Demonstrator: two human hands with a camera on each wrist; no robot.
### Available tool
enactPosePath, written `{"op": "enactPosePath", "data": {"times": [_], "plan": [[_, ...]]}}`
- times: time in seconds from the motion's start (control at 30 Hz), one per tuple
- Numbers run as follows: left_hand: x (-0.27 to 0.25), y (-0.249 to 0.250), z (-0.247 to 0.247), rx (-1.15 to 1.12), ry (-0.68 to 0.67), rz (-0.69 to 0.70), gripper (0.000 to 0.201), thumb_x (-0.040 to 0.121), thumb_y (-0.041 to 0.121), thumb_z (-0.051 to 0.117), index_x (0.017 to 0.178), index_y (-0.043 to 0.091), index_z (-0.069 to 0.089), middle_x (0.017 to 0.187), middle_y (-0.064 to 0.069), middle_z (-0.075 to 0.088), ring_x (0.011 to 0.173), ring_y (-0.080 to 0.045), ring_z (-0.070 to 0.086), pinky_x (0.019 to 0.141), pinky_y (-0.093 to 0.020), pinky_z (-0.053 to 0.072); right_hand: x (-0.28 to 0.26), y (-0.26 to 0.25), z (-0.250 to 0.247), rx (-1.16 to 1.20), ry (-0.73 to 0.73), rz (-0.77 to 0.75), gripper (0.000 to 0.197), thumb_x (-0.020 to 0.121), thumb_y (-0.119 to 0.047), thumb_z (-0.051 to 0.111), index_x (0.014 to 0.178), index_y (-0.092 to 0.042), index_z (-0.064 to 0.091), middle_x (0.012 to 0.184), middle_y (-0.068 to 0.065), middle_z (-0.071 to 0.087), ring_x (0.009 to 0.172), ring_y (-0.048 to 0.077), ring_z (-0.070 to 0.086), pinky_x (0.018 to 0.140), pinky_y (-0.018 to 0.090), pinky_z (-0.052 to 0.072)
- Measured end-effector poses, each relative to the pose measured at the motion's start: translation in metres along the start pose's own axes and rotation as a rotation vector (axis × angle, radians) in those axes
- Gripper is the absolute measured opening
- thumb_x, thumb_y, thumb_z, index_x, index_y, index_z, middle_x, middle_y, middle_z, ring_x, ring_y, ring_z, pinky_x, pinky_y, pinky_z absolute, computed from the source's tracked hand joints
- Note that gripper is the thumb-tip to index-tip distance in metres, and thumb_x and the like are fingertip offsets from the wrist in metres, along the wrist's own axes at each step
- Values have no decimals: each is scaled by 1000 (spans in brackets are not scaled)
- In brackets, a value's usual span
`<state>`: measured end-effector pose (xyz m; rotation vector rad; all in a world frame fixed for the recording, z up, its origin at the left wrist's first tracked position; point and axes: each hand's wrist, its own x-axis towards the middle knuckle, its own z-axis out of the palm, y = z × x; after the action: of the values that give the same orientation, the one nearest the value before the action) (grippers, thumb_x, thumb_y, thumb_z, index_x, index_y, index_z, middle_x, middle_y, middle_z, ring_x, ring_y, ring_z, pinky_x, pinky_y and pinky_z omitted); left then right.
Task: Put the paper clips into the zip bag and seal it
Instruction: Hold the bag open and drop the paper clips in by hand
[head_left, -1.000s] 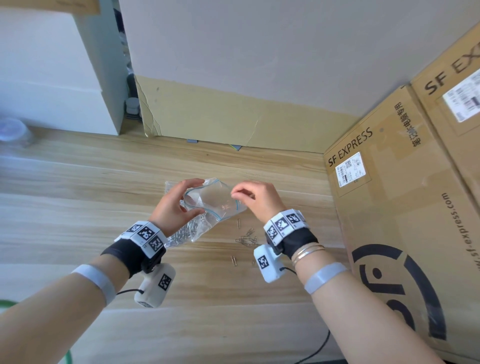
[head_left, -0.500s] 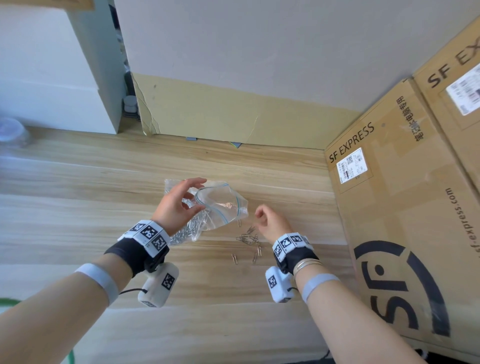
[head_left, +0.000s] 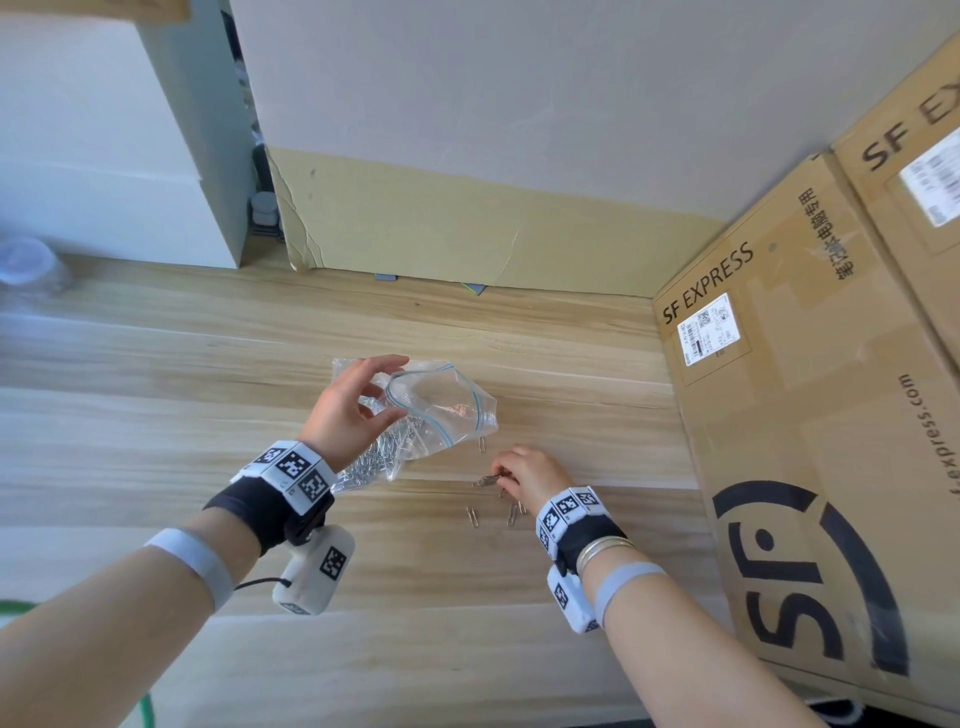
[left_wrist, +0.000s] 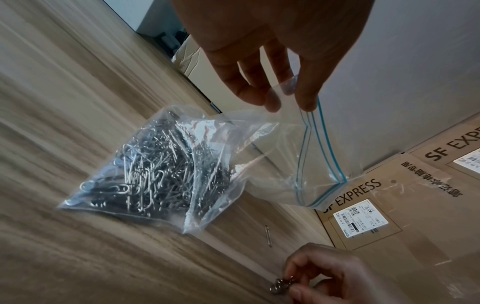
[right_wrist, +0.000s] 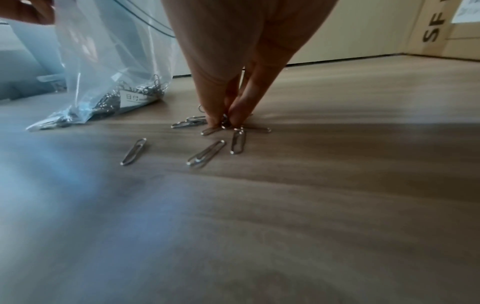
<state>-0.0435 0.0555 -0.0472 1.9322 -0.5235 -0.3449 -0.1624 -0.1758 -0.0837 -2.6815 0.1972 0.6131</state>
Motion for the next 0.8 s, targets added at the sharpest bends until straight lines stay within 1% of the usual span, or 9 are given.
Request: {"op": "enactPosePath", "data": {"times": [0.1, 0.2, 0.27, 0.33, 0.43, 0.57, 0.67, 0.73, 0.8], "plan": [[-1, -1, -1, 6, 1, 3, 64, 74, 7, 71, 108, 51, 40, 109, 20, 51, 87, -3, 53, 69, -14, 48, 4, -3, -3, -22, -10, -5, 17, 80, -6, 54, 94, -7, 65, 101, 12, 64, 90, 28, 60, 78, 32, 48], [-2, 0, -3, 8, 1, 6, 63, 74, 7, 71, 108, 50, 41, 109, 24, 48, 87, -2, 53, 69, -12, 48, 7, -5, -6, -14, -12, 16, 18, 76, -5, 54, 88, -8, 67, 95, 11, 68, 87, 27, 61, 77, 29, 47], [-2, 1, -4, 6, 6, 4, 62, 74, 6, 71, 107, 50, 42, 108, 26, 47, 86, -2, 53, 69, -12, 48, 6, -7, -10, -3, -4, 19, 17, 76, -6, 56, 87, -10, 68, 92, 9, 70, 85, 24, 62, 80, 30, 49], [-3, 1, -5, 2, 13, 6, 63, 74, 5, 71, 107, 50, 41, 108, 23, 49, 86, -2, 52, 68, -12, 48, 4, -11, -20, 76, 70, 30, 14, 78, -7, 58, 86, -10, 69, 89, 7, 71, 78, 18, 62, 80, 31, 51], [-2, 1, -5, 9, 16, 4, 64, 75, 5, 70, 108, 51, 40, 110, 17, 52, 85, -2, 52, 67, -11, 47, 0, -20, -47, 196, 253, -40, 10, 80, -5, 61, 87, -9, 68, 87, 5, 69, 73, 11, 58, 75, 20, 51], [-1, 1, -2, 8, 8, 9, 64, 75, 5, 70, 108, 51, 40, 110, 26, 47, 86, -1, 52, 68, -11, 47, 8, -45, -75, 259, 431, -214, 9, 77, -2, 63, 80, -9, 68, 79, 5, 68, 68, 14, 62, 68, 24, 56], [0, 1, 0, 7, 6, 10, 64, 74, 5, 71, 109, 50, 42, 109, 26, 47, 85, -2, 52, 67, -14, 47, 20, -66, -77, 278, 402, -264, 8, 76, -3, 66, 80, -10, 69, 80, 6, 69, 70, 16, 63, 71, 27, 55], [1, 1, 0, 12, 9, 11, 64, 74, 5, 71, 109, 50, 42, 109, 26, 48, 82, 3, 52, 68, -11, 44, 23, -74, -75, 313, 349, -252, 11, 76, -10, 69, 87, -10, 71, 87, 6, 72, 75, 16, 65, 76, 25, 54], [1, 1, -1, 15, 17, 7, 62, 74, 5, 70, 108, 50, 42, 109, 26, 48, 82, 9, 50, 68, -6, 43, 21, -71, -77, 365, 348, -215, 17, 78, -15, 69, 95, -11, 70, 93, 5, 73, 78, 13, 66, 79, 22, 53]]}}
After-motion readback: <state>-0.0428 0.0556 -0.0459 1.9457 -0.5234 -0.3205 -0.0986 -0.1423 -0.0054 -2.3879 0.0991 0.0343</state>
